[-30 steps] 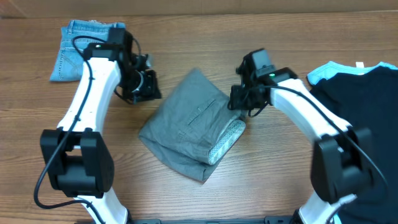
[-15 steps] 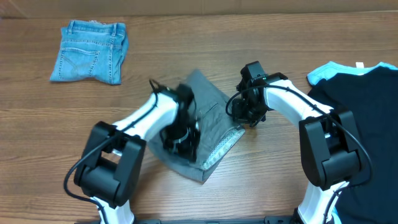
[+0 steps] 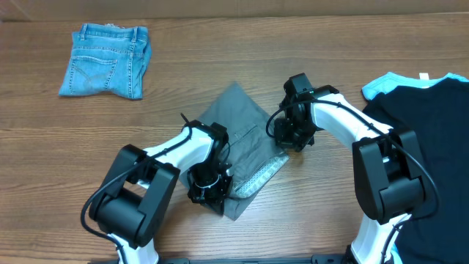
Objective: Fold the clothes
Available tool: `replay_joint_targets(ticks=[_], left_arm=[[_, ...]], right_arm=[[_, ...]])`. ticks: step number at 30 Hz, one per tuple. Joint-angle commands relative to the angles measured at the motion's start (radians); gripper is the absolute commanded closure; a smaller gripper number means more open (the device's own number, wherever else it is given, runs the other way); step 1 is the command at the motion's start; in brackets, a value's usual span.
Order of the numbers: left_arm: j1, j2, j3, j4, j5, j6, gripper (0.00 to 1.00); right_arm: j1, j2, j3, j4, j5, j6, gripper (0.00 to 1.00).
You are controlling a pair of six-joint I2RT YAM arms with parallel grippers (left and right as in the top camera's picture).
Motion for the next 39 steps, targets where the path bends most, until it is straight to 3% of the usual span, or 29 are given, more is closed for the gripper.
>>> replay_joint_targets(ticks=[1,3,4,7,11,16,21,22,26,29,32,39], left_arm=[[0.036,-0.123,0.069,-0.039,-0.015,-0.035,0.88],[0.068,-0.195,0.092,-0.07,-0.048,-0.064,0.8],[0.107,-0.261,0.095,-0.087,-0.087,-0.101,0.64],[0.174,-0.35,0.094,-0.112,-0.151,-0.161,0.41],[0.224,-0.393,0.066,-0.114,-0.153,-0.209,0.24],[0.23,-0.391,-0.067,-0.019,-0.134,-0.341,0.17],[0.23,-0.392,-0.2,0.146,-0.07,-0.407,0.22],[0.23,-0.392,-0.217,0.163,-0.07,-0.422,0.22],[0.231,-0.392,-0.253,0.217,-0.07,-0.444,0.21],[0.231,-0.392,-0.259,0.242,-0.069,-0.455,0.13],[0.231,-0.392,-0.259,0.253,-0.064,-0.472,0.06],[0.236,-0.392,-0.259,0.307,-0.066,-0.486,0.06]], right_arm=[[0.002,-0.043,0.029,-0.045,0.019,-0.014,0.96],[0.002,-0.088,0.045,-0.063,0.019,-0.014,0.96],[0.002,-0.131,0.054,-0.072,0.019,-0.008,0.91],[0.002,-0.198,0.055,-0.072,0.005,0.01,0.79],[0.009,-0.222,0.054,-0.072,-0.026,0.009,0.66],[0.017,-0.189,0.023,-0.022,-0.026,0.005,0.64],[0.005,-0.178,-0.003,-0.009,0.03,0.064,0.61],[0.001,-0.178,-0.003,-0.004,0.014,0.043,0.63],[-0.003,-0.178,-0.021,0.003,-0.061,-0.053,0.83],[0.01,-0.174,-0.069,0.032,-0.061,-0.053,0.96],[0.025,-0.172,-0.149,0.099,-0.06,-0.052,0.96],[0.007,-0.172,-0.234,0.163,-0.061,-0.025,0.96]])
